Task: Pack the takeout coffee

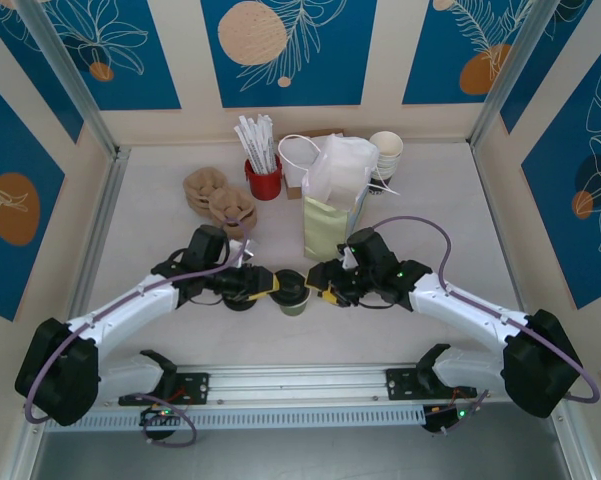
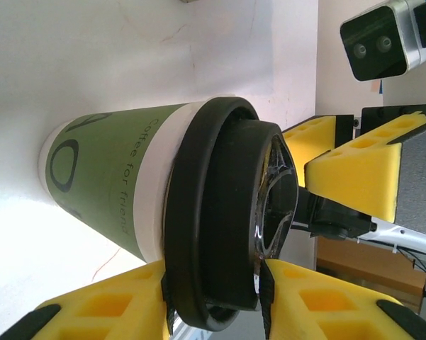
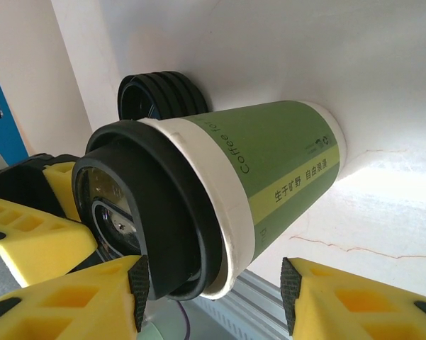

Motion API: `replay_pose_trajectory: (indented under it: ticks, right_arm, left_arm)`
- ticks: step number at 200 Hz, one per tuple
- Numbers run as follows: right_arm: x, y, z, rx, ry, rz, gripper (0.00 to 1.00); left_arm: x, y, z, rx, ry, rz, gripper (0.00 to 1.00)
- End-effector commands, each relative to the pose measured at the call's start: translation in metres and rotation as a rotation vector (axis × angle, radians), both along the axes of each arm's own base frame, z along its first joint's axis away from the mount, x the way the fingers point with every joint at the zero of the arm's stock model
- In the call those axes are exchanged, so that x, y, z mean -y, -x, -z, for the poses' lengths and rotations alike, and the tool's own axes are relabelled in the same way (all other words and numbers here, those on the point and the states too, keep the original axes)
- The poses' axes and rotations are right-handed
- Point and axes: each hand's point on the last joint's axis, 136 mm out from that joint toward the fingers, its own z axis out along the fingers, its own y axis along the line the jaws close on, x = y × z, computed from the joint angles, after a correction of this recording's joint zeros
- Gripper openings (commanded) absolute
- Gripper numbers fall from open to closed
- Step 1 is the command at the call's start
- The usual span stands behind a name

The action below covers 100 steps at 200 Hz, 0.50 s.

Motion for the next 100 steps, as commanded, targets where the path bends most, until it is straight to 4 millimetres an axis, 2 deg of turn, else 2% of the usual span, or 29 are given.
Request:
replay_pose_trajectory:
  ticks: [1, 100]
  right_arm:
    - [-0.009, -0.004, -0.013, 0.035, -0.024, -0.02, 0.55]
    - [-0.019, -0.003, -0.018, 0.031, -0.024, -0.046, 0.6]
  left_arm:
    - [0.0, 0.002, 0.004, -0.002, 0.011, 0.026, 0.38]
    - [0.009, 0.002, 0.001, 0.017, 0.004, 0.072, 0.43]
